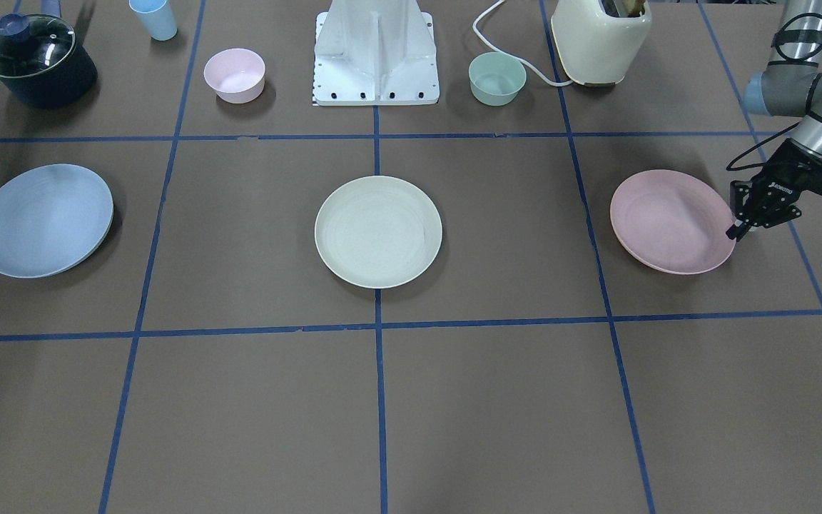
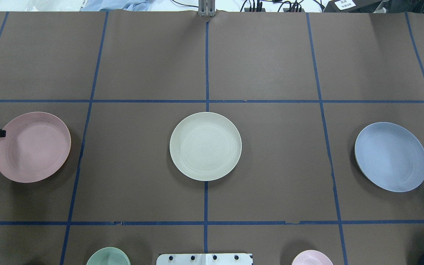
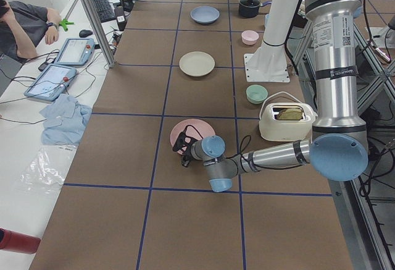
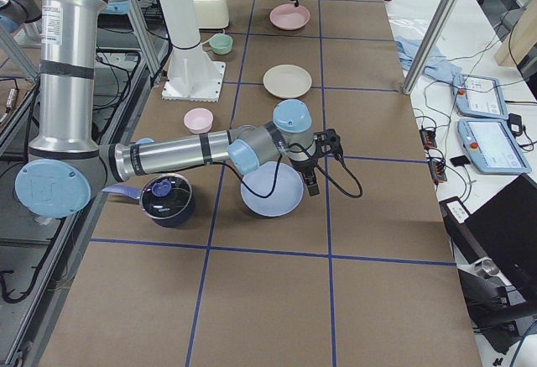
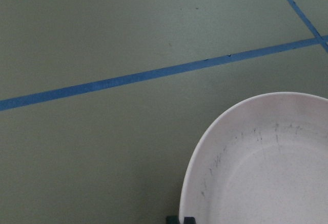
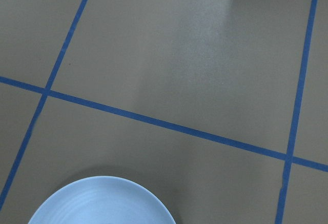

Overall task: Stack three plates with pink and blue
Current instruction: 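Grasp the rim of the pink plate with the left gripper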

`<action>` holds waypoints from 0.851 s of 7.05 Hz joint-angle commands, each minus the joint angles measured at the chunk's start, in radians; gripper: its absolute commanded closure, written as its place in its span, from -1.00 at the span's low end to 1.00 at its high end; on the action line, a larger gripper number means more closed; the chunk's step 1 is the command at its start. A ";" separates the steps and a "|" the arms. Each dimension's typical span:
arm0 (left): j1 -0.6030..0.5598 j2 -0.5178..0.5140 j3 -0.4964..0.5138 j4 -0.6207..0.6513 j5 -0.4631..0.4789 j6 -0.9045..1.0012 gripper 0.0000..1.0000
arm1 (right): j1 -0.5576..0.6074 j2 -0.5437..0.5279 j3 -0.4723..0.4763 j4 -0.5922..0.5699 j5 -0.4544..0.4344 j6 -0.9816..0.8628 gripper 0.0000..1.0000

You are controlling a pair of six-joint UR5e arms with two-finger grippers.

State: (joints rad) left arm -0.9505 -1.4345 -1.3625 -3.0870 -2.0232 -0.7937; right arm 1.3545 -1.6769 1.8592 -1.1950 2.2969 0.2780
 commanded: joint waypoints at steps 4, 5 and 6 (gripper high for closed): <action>-0.007 -0.137 -0.531 0.639 -0.109 -0.216 1.00 | 0.000 0.003 -0.002 0.000 -0.001 0.001 -1.00; 0.019 -0.206 -0.543 0.718 -0.082 -0.241 1.00 | 0.000 0.005 -0.003 0.000 -0.002 0.001 -1.00; 0.095 -0.263 -0.543 0.750 -0.010 -0.298 1.00 | 0.000 0.005 -0.003 0.000 -0.001 0.001 -1.00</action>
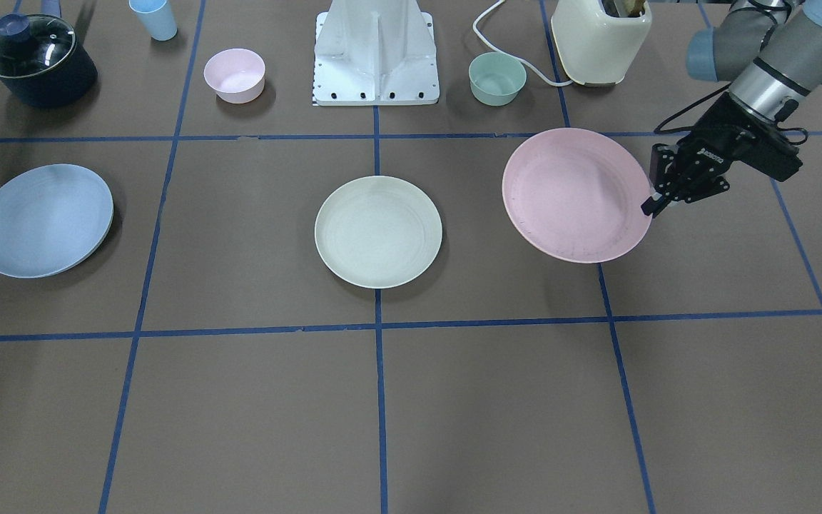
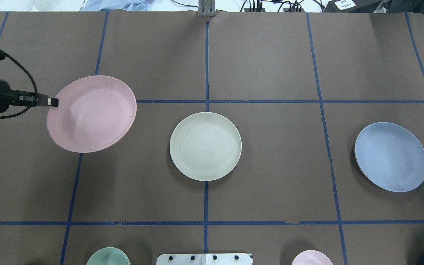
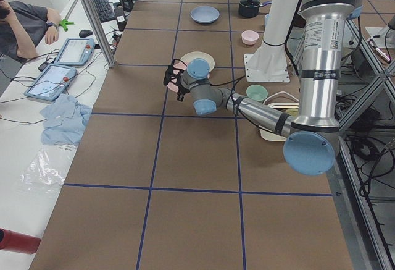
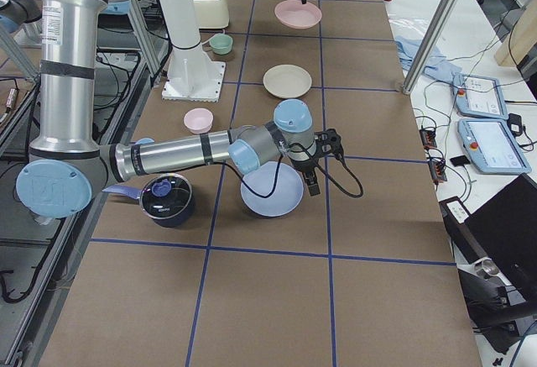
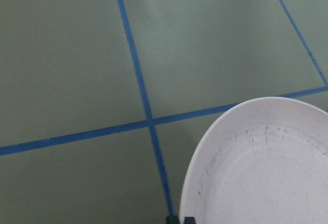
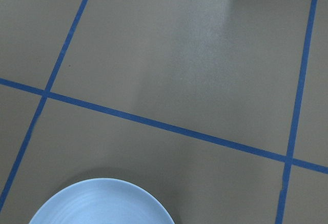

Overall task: Stack three plates with pink and blue
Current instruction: 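Carry the pink plate onto the cream plate and lower it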

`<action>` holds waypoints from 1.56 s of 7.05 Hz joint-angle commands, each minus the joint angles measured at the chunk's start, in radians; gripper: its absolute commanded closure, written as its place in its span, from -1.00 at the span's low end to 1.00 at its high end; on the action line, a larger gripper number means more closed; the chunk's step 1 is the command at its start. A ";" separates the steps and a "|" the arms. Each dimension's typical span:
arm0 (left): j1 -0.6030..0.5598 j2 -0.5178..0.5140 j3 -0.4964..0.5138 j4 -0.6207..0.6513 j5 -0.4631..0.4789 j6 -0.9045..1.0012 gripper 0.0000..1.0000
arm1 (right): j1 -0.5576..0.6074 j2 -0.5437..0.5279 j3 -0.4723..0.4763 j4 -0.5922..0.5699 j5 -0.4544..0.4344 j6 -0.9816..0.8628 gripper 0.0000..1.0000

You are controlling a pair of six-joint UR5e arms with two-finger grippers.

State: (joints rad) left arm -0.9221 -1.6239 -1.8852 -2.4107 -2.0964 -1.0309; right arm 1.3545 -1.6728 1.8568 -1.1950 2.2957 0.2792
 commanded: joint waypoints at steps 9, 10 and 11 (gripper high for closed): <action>0.448 -0.439 0.218 0.260 0.415 -0.282 1.00 | 0.000 0.008 -0.007 -0.002 -0.001 0.002 -1.00; 0.450 -0.441 0.216 0.255 0.414 -0.282 0.47 | 0.000 0.008 -0.008 -0.002 -0.001 0.002 -1.00; 0.450 -0.435 0.212 0.257 0.415 -0.272 -0.74 | 0.000 0.008 -0.008 -0.002 -0.001 0.002 -1.00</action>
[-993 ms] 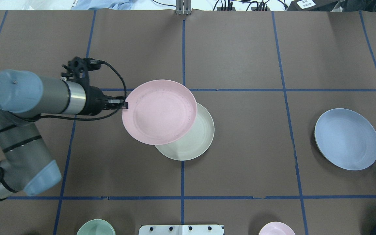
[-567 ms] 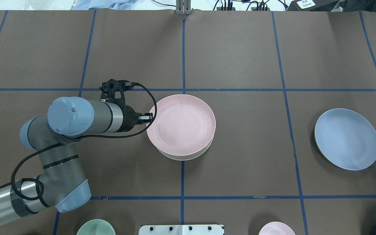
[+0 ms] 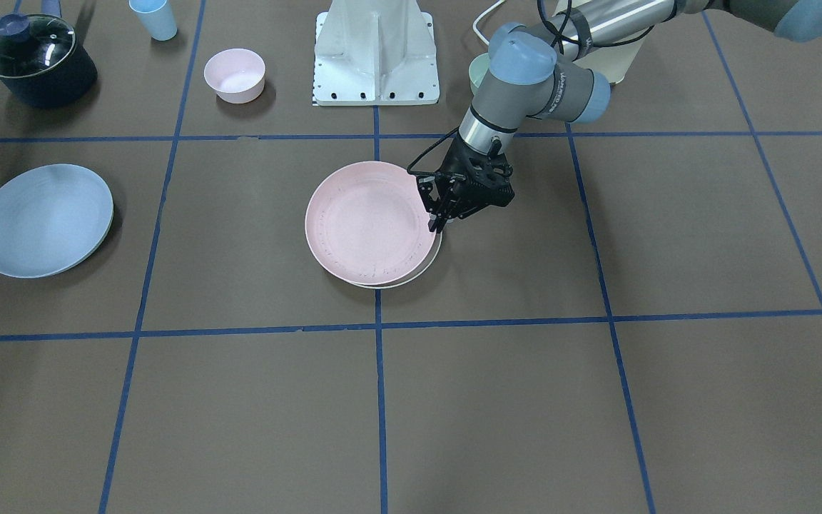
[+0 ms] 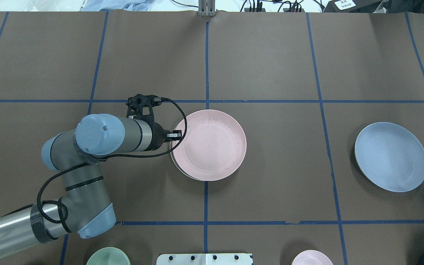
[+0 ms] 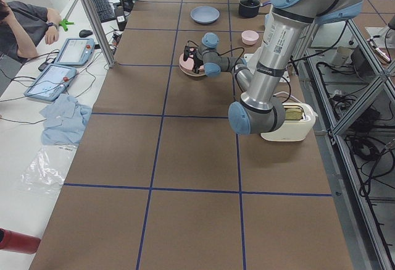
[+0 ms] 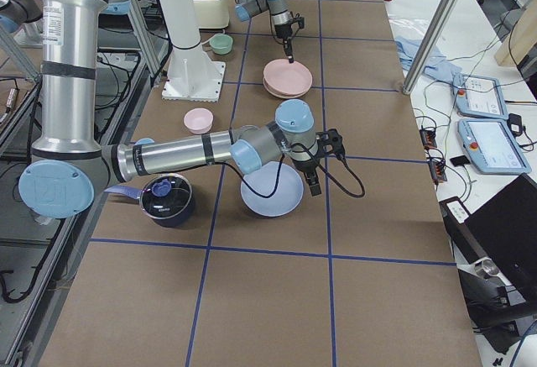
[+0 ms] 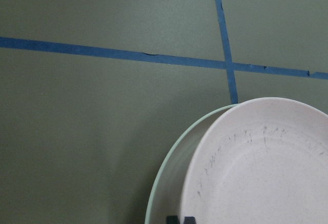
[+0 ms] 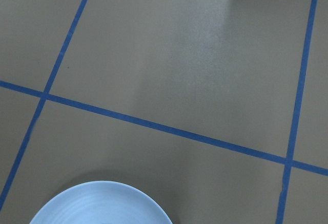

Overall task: Stack three plates with pink and blue
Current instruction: 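Carry the pink plate onto the cream plate and lower it, then open the left gripper and withdraw it away from the stack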

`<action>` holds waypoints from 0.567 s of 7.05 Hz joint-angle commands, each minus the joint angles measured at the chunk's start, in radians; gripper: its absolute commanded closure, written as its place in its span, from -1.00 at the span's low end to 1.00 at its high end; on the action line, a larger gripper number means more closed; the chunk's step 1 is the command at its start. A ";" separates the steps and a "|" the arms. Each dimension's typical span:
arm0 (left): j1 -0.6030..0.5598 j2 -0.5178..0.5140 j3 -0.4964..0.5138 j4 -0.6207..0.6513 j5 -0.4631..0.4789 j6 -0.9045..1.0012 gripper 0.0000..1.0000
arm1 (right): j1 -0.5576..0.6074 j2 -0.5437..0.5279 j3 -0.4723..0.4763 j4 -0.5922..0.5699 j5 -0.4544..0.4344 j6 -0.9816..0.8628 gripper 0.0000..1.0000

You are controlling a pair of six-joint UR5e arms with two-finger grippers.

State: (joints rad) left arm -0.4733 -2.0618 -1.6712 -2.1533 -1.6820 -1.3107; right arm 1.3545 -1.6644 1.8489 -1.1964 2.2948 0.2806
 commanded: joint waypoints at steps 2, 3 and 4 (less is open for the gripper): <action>-0.013 0.020 -0.042 0.007 -0.002 0.019 -1.00 | -0.002 -0.002 -0.004 0.000 -0.002 0.000 -1.00; -0.048 0.053 -0.105 0.013 -0.014 0.124 -1.00 | -0.008 -0.011 -0.004 0.000 -0.002 0.005 -1.00; -0.088 0.093 -0.184 0.077 -0.054 0.240 -1.00 | -0.024 -0.017 -0.005 0.001 -0.012 0.068 -1.00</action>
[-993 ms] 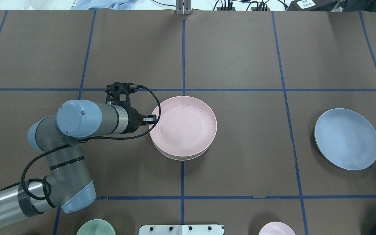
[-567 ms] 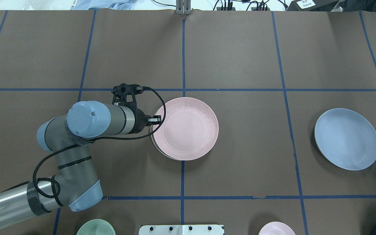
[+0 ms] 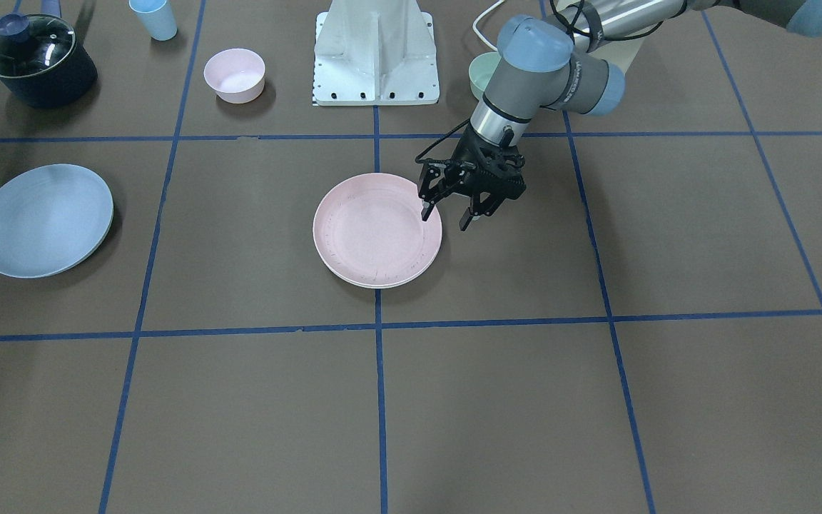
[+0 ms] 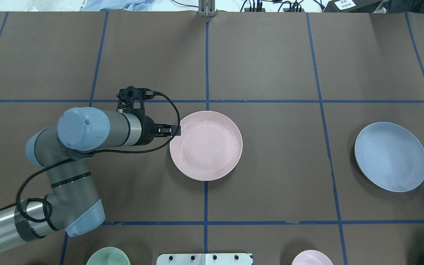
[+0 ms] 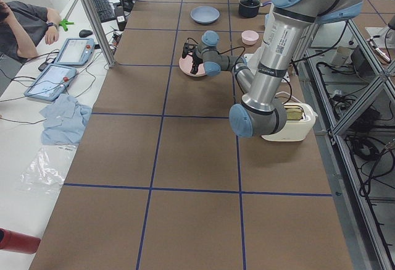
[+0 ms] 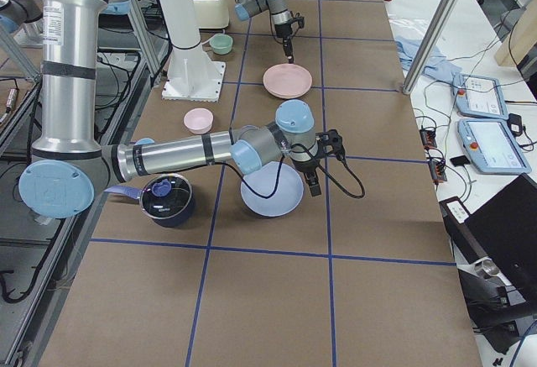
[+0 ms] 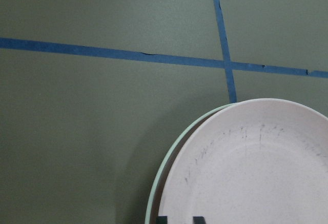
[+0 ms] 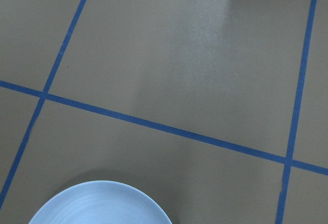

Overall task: Stack three plates with pink and blue
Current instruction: 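Open the left gripper and withdraw it away from the stack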

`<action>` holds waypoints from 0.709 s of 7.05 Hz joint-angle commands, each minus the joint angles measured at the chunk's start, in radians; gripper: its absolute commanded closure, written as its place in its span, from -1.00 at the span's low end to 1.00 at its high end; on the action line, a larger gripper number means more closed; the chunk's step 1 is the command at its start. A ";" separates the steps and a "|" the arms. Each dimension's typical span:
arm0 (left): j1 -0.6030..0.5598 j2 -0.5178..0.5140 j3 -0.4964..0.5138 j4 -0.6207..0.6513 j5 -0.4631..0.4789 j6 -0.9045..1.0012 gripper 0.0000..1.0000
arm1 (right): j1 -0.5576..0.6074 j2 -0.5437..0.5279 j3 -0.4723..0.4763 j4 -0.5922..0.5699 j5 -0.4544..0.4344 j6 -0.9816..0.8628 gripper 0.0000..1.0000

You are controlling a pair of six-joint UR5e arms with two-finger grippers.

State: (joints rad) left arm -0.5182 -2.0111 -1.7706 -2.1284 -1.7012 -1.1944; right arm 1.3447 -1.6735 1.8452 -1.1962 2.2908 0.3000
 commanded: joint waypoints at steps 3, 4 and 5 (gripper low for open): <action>-0.317 0.061 -0.202 0.301 -0.284 0.553 -1.00 | -0.155 -0.127 -0.001 0.213 -0.128 0.267 -1.00; -0.403 0.104 -0.201 0.301 -0.357 0.704 -1.00 | -0.207 -0.196 -0.001 0.333 -0.158 0.339 -0.98; -0.455 0.136 -0.201 0.301 -0.371 0.781 -1.00 | -0.264 -0.248 -0.006 0.396 -0.192 0.410 -0.93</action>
State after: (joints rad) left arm -0.8915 -1.9141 -1.9679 -1.8373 -2.0246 -0.5452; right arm 1.1473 -1.8520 1.8427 -0.9048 2.1401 0.6186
